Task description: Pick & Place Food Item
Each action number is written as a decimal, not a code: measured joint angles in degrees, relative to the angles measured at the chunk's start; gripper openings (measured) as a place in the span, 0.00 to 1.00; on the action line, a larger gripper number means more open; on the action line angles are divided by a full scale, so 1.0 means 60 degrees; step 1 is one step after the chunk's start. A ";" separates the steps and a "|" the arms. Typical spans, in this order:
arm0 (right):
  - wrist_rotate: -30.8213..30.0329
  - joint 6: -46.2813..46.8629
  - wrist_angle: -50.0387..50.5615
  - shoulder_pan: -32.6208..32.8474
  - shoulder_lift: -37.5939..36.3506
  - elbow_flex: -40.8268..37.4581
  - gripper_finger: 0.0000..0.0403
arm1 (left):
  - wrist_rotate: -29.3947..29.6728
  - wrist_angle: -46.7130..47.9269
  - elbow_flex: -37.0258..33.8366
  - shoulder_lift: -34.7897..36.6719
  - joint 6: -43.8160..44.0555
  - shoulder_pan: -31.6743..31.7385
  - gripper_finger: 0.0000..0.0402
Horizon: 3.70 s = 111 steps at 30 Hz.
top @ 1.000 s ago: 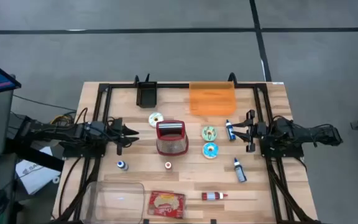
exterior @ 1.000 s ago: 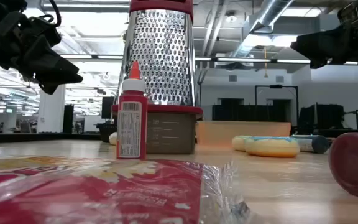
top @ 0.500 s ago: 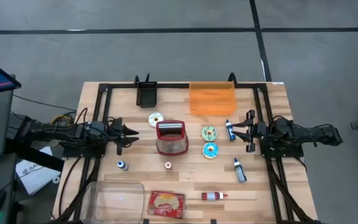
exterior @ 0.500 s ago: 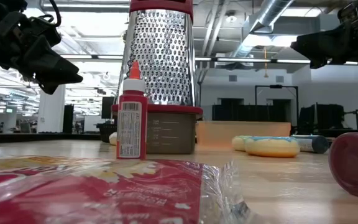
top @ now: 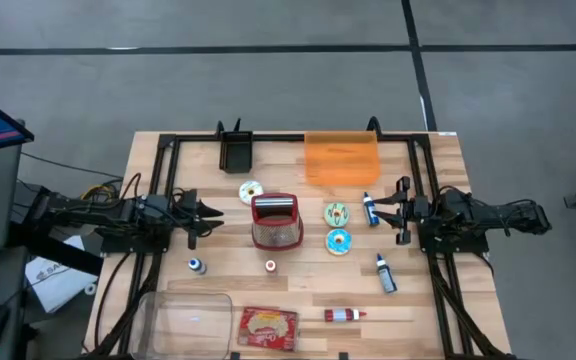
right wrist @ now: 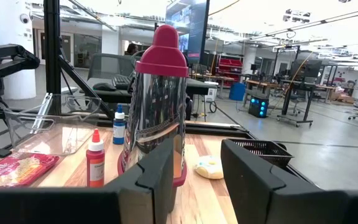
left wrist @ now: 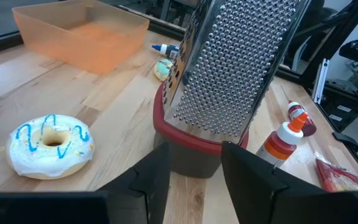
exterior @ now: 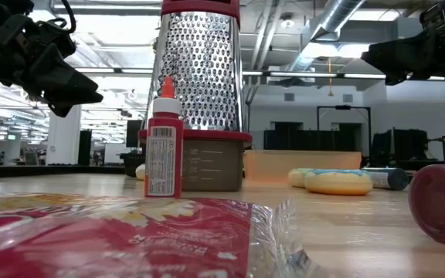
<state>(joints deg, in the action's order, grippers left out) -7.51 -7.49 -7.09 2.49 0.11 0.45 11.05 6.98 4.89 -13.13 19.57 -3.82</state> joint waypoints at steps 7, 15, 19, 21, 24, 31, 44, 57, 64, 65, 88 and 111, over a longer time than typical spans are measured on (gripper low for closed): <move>0.0000 0.0002 0.0002 -0.0001 -0.0002 0.0000 0.31 | -0.0001 0.0000 0.0000 0.0000 -0.0002 -0.0001 0.35; 0.0000 0.0001 0.0004 0.0001 0.0001 0.0000 0.31 | -0.0001 -0.0492 0.0000 0.0000 -0.0003 0.0000 0.35; -0.0002 0.0000 0.0000 0.0000 0.0001 0.0000 0.31 | 0.0003 -0.1223 0.0000 0.0000 0.0042 0.0001 0.35; -0.0001 0.0000 0.0000 0.0001 0.0000 0.0000 0.31 | 0.0000 -0.1586 0.0000 0.0000 0.0424 -0.0002 0.35; 0.0000 0.0000 0.0000 0.0001 -0.0002 0.0000 0.31 | -0.0001 -0.2084 0.0000 -0.0004 0.2043 0.0001 0.35; 0.0000 0.0000 0.0001 0.0000 -0.0001 -0.0001 0.31 | 0.0072 -0.3998 0.0001 -0.0004 0.5093 0.0000 0.35; 0.0007 0.1014 -0.0047 0.0001 0.0001 -0.0004 0.31 | 0.0735 -0.7677 0.0004 -0.0011 0.5373 -0.0003 0.35; -0.0886 0.5023 -0.3527 0.0001 0.0209 0.0000 0.31 | 0.0886 -0.8688 0.0004 -0.0403 0.4182 -0.0003 0.35; -0.2123 0.8378 -0.4728 -0.0006 0.0216 0.0000 0.31 | 0.0618 -0.8693 0.0004 -0.1003 0.4807 -0.0003 0.35; -0.2262 0.8747 -0.4828 -0.0006 0.0216 0.0000 0.31 | 0.0564 -0.8695 0.0004 -0.1091 0.4821 -0.0003 0.35; -0.4089 1.0210 0.6685 0.0761 0.3541 0.6778 0.31 | 0.0200 -1.0331 0.0004 -0.1647 0.3272 0.0000 0.38; -0.0927 1.4627 1.1031 0.0444 1.0647 0.7425 0.56 | 0.0229 -1.0313 0.0004 -0.1647 0.3059 -0.0001 0.52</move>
<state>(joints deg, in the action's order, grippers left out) -13.07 80.28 59.09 5.16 63.99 45.00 12.43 -54.89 4.91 -23.00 37.92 -3.82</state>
